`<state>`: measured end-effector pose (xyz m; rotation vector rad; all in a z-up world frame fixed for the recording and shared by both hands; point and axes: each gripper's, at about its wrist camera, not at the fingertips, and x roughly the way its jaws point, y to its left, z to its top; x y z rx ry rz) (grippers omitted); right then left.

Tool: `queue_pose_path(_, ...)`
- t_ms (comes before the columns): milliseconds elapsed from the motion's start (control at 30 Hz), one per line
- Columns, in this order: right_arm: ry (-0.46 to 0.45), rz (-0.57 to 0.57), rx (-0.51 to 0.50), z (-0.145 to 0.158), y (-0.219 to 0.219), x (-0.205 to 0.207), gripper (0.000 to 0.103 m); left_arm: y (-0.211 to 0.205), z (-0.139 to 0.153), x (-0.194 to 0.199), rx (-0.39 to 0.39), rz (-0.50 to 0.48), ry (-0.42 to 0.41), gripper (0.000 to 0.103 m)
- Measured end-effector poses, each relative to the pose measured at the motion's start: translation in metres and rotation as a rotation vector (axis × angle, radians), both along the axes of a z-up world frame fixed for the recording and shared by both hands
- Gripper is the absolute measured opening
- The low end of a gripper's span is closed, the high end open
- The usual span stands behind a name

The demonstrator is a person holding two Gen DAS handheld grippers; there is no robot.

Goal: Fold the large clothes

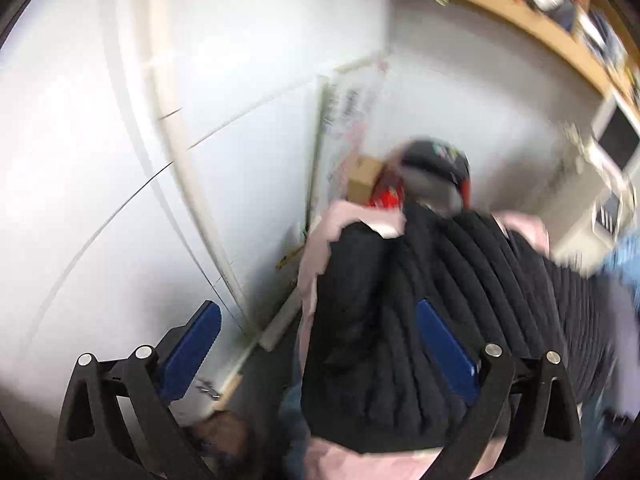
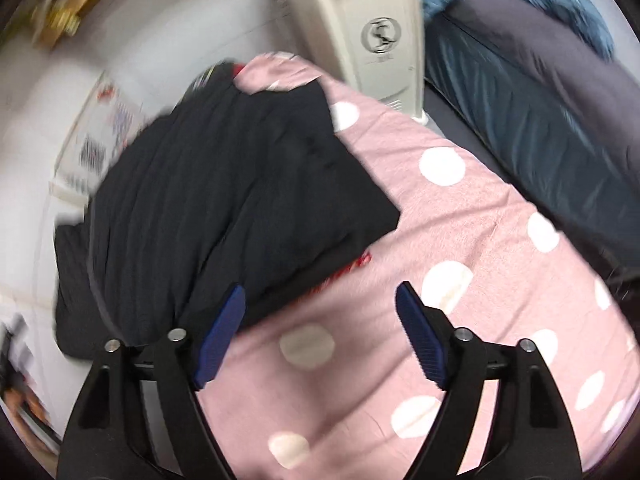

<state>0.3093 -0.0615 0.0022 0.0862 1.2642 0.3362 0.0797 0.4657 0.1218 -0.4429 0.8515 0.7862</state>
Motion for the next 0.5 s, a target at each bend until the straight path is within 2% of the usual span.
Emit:
queue_pose_path(67, -0.01, 0.09, -0.038, 0.002, 0.029, -0.019, 0.082, -0.028, 0.002, 0.018, -0.01, -0.113, 0.029, 0.097)
queue_pose_path(133, -0.015, 0.174, -0.082, 0.007, 0.059, -0.039, 0.082, -0.066, 0.003, 0.032, 0.02, -0.208, 0.058, 0.097)
queue_pose_path(233, -0.06, 0.268, -0.141, 0.021, 0.095, -0.065, 0.083, -0.109, -0.007, 0.046, 0.009, -0.308, 0.143, 0.097)
queue_pose_path(300, -0.112, 0.322, -0.191, 0.033, 0.114, -0.082, 0.089, -0.125, -0.014, 0.052, -0.006, -0.347, 0.185, 0.097)
queue_pose_path(400, -0.189, 0.358, -0.288, 0.045, 0.133, -0.096, 0.089, -0.134, -0.023, 0.055, 0.009, -0.357, 0.202, 0.097)
queue_pose_path(500, -0.216, 0.362, -0.316, 0.054, 0.14, -0.101, 0.089, -0.138, -0.023, 0.053, -0.008, -0.359, 0.2, 0.097)
